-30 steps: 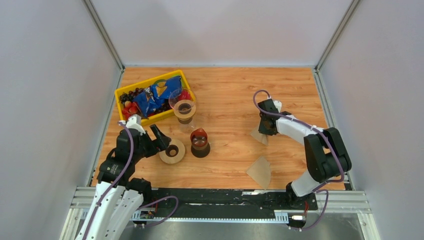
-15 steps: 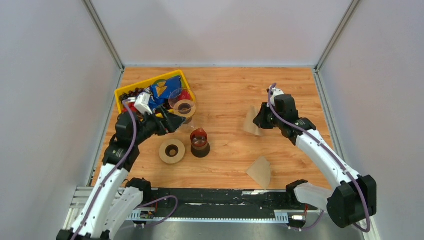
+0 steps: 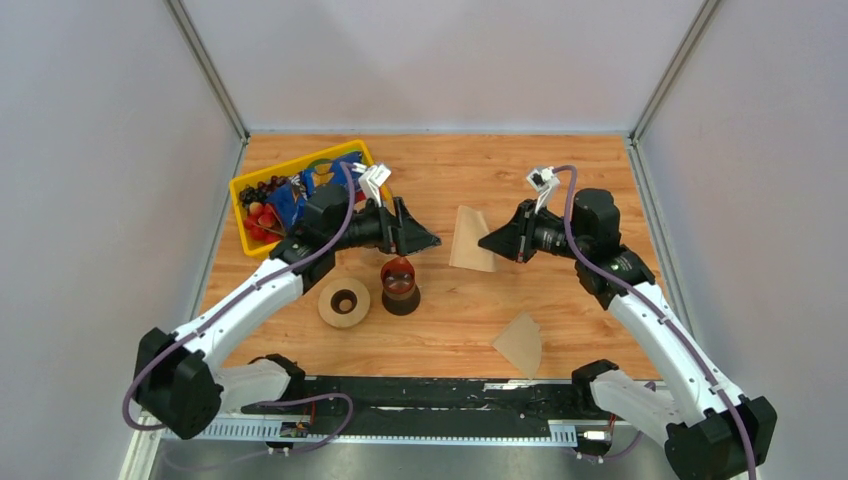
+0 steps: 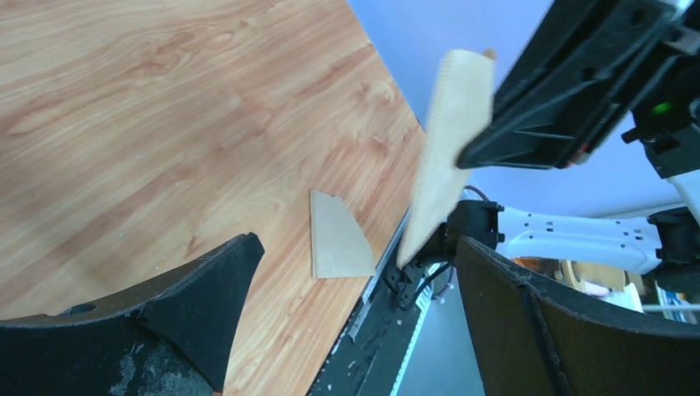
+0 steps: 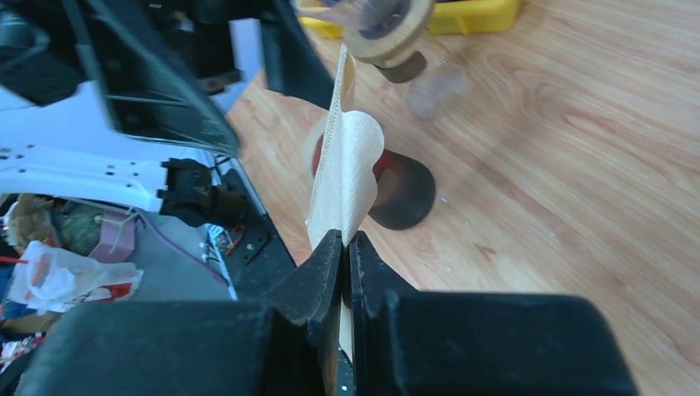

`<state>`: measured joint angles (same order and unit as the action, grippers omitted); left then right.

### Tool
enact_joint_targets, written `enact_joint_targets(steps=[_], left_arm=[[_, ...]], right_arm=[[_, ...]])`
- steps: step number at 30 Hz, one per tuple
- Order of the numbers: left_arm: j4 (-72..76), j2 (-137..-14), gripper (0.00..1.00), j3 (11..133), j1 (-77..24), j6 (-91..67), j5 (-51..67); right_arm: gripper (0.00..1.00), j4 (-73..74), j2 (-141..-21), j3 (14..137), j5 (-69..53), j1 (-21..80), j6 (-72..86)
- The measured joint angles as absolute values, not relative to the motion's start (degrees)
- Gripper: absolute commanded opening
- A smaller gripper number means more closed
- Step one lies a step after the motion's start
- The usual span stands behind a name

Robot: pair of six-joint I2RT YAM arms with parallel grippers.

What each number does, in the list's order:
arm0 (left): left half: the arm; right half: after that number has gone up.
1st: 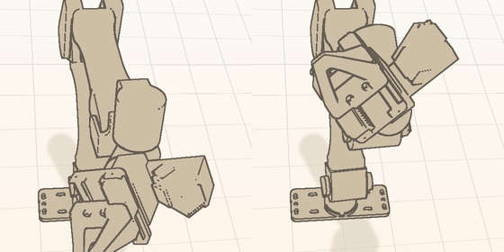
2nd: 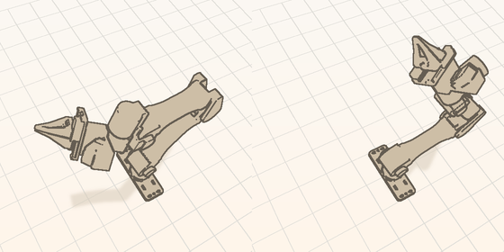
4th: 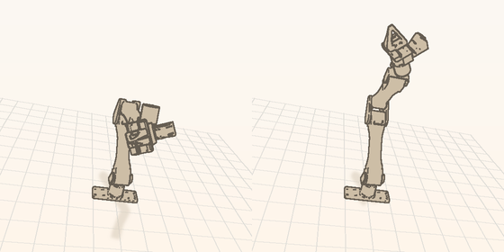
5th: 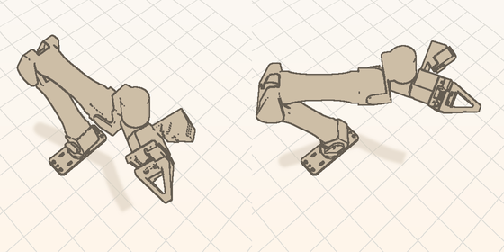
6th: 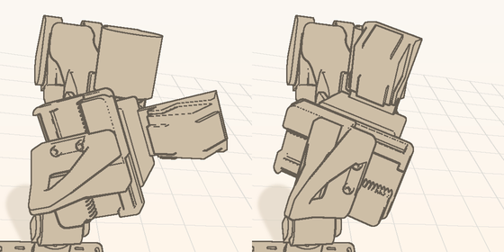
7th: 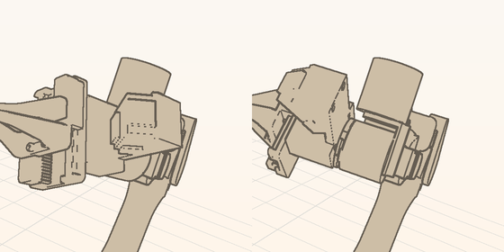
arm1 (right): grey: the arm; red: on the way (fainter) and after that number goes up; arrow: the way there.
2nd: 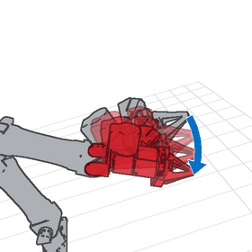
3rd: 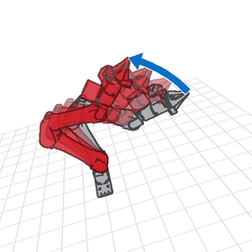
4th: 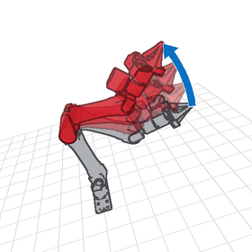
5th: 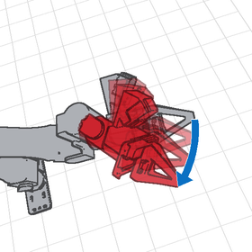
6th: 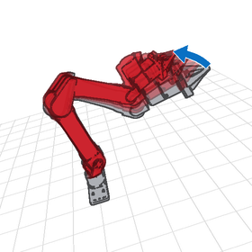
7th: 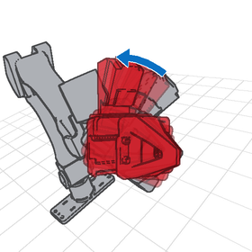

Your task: Place the coffee filter in the dripper

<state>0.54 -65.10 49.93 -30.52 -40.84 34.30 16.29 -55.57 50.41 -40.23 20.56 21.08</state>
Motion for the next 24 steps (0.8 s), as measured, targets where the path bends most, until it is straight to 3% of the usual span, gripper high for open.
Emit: enact_joint_targets(steps=[4,8,10,12,19,24], left_arm=[[5.5,-71.4,0.92,50.6,-31.7,-41.7,37.4],[7.8,-76.8,0.79,53.3,-33.6,-42.5,39.8],[8.9,-78.6,0.61,55.4,-34.7,-42.7,41.2],[9.8,-79.8,0.53,57.3,-35.7,-43.2,42.4],[12.5,-80.9,0.47,58.9,-37.1,-43.7,45.1],[13.2,-81.2,0.3,58.9,-37.5,-44.4,45.4]], right_arm=[[0.09,13.0,-55.4,50.4,-42.9,20.6,23.0],[0.1,10.7,-55.4,50.1,-43.6,20.9,24.8],[0.1,10.0,-55.4,49.9,-43.6,21.0,25.4],[0.1,9.7,-55.5,49.8,-43.4,21.0,25.7],[0.1,9.1,-56.2,49.8,-41.8,21.0,26.8],[0.12,8.6,-56.9,49.8,-41.4,21.0,27.5]])
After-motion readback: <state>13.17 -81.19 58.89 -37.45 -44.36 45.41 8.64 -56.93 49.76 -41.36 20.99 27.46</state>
